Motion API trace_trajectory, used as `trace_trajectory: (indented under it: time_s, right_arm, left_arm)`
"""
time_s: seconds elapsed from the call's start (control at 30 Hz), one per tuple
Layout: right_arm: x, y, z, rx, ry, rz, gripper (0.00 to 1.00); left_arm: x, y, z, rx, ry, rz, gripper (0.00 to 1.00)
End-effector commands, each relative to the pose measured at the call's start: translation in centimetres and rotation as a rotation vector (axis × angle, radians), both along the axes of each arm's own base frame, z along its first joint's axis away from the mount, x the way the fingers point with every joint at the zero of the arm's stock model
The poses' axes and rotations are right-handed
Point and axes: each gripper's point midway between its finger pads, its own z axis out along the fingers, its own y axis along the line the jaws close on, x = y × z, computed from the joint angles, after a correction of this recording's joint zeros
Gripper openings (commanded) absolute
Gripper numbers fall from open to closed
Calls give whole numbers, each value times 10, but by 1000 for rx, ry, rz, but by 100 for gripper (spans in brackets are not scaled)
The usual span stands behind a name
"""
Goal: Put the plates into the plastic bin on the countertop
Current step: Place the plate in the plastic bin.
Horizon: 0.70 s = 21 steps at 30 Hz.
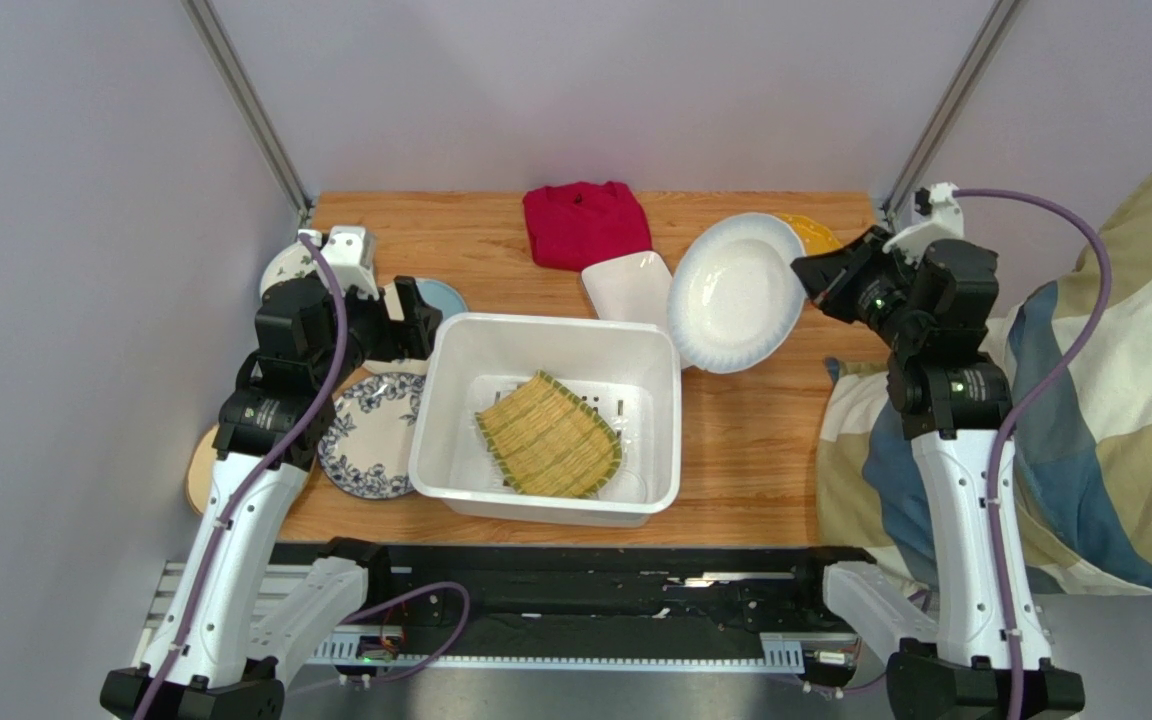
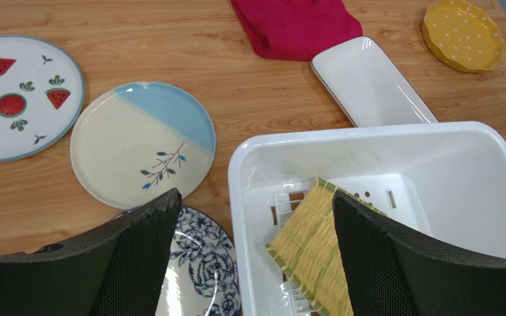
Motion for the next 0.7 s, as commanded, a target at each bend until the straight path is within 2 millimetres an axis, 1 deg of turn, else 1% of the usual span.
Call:
trace_trajectory:
  time_s: [0.0,0.03,0.07,0.1,0.17,0.2,0.27,0.3,0.37,0.4,0.43,0.5,0.67]
  right_arm:
    - [-11,53,97,86,-272,183,0]
    - [-13,69,98,90,-268,223,0]
    - [-16,77,103,94,-276,247,0]
    - [-22,92,105,108,-281,295,0]
    - [-24,108,103,126,-267,340,0]
    - [-30,123,99,139,-261,389,0]
    - [-31,141,86,151,-228,434,0]
    - [-35,156,75,152,-207,476,0]
    - [-37,172,63,169,-178,510,0]
    - [-37,184,57,182,-167,539,0]
    - [-36,191,47,183,-144,551,0]
    - [-36,206,40,199,-132,583,0]
    - [-37,230,24,214,-94,631,0]
  left_arm:
    - [2,-3,6,-8,-26,-12,89]
    - [1,-3,8,-10,-32,-14,89]
    - [1,-4,8,-13,-35,-16,89]
    - [0,-3,9,-13,-36,-15,89]
    - [0,-2,9,-9,-39,-8,89]
    - [0,-2,10,-8,-44,-7,89]
    - [-1,-2,10,-10,-43,-10,89]
    - [0,-2,10,-11,-43,-11,89]
    - [-1,-4,10,-15,-42,-16,89]
    - [0,-4,9,-15,-37,-16,89]
    - [0,-4,9,-16,-37,-19,89]
    - [0,-3,9,-13,-40,-13,89]
    - [0,-2,9,-8,-42,-9,89]
